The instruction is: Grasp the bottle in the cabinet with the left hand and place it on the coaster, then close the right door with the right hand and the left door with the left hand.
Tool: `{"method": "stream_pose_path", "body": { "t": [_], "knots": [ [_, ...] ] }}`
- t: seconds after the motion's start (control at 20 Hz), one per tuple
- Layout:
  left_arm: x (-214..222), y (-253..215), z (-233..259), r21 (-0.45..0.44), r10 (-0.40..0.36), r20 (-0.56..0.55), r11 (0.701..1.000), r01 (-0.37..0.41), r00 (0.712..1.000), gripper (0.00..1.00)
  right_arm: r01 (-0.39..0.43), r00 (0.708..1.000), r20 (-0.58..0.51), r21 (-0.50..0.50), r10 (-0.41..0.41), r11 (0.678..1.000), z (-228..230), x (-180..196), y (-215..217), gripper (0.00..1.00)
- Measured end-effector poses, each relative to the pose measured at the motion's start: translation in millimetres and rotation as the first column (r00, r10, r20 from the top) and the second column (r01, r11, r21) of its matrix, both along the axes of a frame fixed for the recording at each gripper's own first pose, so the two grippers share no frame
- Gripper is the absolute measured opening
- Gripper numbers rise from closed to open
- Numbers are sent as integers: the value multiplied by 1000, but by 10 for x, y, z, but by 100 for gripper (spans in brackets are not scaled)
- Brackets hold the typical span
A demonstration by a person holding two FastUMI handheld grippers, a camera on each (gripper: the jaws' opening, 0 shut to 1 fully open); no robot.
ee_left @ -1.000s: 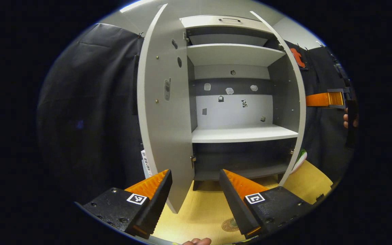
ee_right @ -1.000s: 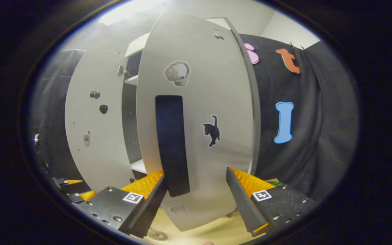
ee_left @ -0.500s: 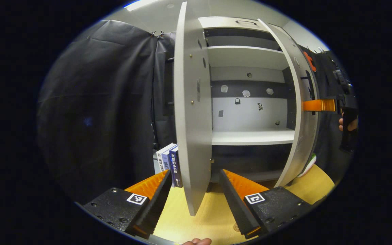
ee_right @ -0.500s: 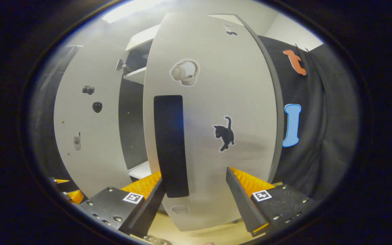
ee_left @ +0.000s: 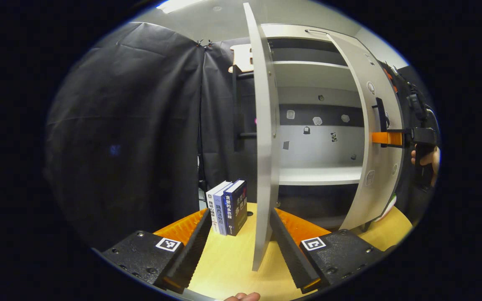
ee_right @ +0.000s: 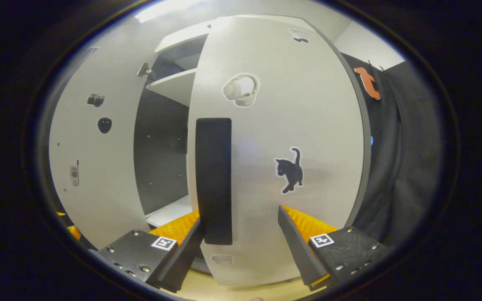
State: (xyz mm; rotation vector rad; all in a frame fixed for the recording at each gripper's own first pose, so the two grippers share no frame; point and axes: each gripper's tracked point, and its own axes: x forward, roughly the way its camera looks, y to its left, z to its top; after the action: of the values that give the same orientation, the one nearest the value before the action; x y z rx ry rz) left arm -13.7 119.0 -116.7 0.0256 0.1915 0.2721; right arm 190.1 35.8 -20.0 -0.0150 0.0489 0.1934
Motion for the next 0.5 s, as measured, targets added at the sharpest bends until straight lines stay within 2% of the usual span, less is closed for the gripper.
{"method": "stream_pose_path", "body": {
  "t": [0.1,0.25,0.3,0.4,0.5],
  "knots": [
    [13,20,36,-17,-13,5,1000,13,1000,90,27,1000,8,-1,-27,1000,-12,57,16,96],
    [8,20,52,-23,-26,6,999,26,1000,91,73,997,23,-1,-73,997,-9,94,29,96],
    [-2,23,75,-26,-31,8,999,31,999,91,87,996,28,-1,-87,996,-3,112,27,100],
    [-3,4,127,-43,-44,18,998,45,999,91,115,993,32,0,-115,993,4,98,25,96],
    [-21,0,164,-52,-52,26,997,54,998,91,137,990,38,1,-137,991,-1,116,29,98]
  ]
}}
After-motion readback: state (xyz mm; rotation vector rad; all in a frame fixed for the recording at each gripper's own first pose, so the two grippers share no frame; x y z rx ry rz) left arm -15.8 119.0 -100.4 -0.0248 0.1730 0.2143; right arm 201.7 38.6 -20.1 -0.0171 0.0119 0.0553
